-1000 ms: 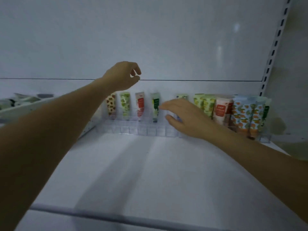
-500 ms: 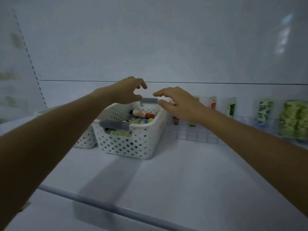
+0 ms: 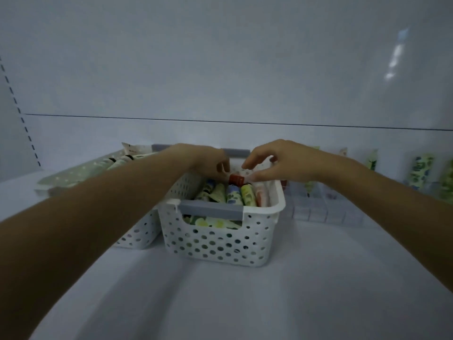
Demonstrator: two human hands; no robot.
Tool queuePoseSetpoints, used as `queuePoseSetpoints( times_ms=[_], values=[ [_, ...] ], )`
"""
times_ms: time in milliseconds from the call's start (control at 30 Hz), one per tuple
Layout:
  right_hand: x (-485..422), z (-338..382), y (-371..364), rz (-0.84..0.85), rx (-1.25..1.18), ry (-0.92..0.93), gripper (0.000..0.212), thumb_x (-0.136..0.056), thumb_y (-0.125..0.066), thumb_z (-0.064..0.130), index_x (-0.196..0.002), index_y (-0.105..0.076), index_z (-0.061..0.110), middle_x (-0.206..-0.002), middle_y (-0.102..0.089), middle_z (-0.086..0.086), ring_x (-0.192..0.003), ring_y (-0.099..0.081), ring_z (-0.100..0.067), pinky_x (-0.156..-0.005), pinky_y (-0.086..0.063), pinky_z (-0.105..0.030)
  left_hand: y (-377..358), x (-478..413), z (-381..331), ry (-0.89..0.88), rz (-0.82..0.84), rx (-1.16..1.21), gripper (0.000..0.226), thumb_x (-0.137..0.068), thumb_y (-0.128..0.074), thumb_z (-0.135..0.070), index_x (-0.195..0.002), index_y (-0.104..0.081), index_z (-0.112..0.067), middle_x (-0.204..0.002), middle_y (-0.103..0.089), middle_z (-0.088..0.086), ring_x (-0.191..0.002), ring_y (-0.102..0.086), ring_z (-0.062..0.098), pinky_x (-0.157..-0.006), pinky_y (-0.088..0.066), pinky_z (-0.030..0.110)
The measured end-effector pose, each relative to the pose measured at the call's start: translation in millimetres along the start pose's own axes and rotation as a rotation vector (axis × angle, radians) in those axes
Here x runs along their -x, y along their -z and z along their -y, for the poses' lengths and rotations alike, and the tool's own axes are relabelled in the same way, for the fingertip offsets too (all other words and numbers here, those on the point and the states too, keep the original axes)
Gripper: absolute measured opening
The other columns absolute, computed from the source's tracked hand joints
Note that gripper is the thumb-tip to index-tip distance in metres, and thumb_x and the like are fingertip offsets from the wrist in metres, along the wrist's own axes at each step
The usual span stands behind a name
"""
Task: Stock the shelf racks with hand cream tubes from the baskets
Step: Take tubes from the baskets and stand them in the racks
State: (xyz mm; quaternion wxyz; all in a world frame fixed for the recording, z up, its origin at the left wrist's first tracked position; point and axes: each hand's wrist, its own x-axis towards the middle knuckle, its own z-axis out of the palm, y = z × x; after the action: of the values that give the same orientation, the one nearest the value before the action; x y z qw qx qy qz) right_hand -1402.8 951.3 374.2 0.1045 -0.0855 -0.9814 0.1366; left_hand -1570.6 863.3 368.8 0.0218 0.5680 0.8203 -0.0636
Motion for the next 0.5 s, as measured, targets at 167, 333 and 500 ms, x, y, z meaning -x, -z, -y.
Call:
queuePoseSetpoints(
  times_ms=[167,333,500],
  values=[
    [-10,3,2,0.073,0.012,-0.035,0.023,-0.084,-0.066,0.029,-0.107,-0.062,0.032,-0.101,-0.059,0.021,-0.1,-0.053,0.0,-0.09,-0.042,-0.024,-8,-13,2,-0.032,-0.037,-0.018,0.036,-0.091,-0.052,-0.034,-0.119,-0.053,-0.011,-0.122,-0.057,0.007,-0.097,-0.052,0.019,-0.086,-0.04,0.029],
    [-26,13,5,0.29,0.158,-0.136,0.034,-0.084,-0.066,0.025,-0.117,-0.059,0.027,-0.108,-0.06,0.013,-0.108,-0.055,-0.011,-0.092,-0.043,-0.026,-11,-20,4,0.009,-0.029,-0.091,0.042,-0.092,-0.05,-0.037,-0.124,-0.046,-0.01,-0.123,-0.054,0.009,-0.107,-0.052,0.024,-0.091,-0.042,0.035],
    [-38,23,4,0.439,0.267,-0.223,0.045,-0.085,-0.063,0.038,-0.127,-0.052,0.029,-0.123,-0.056,0.008,-0.11,-0.053,-0.015,-0.1,-0.042,-0.033,-13,-28,7,0.042,0.008,-0.213,0.034,-0.093,-0.051,-0.032,-0.117,-0.053,-0.008,-0.116,-0.059,0.008,-0.102,-0.057,0.025,-0.087,-0.047,0.034]
  ],
)
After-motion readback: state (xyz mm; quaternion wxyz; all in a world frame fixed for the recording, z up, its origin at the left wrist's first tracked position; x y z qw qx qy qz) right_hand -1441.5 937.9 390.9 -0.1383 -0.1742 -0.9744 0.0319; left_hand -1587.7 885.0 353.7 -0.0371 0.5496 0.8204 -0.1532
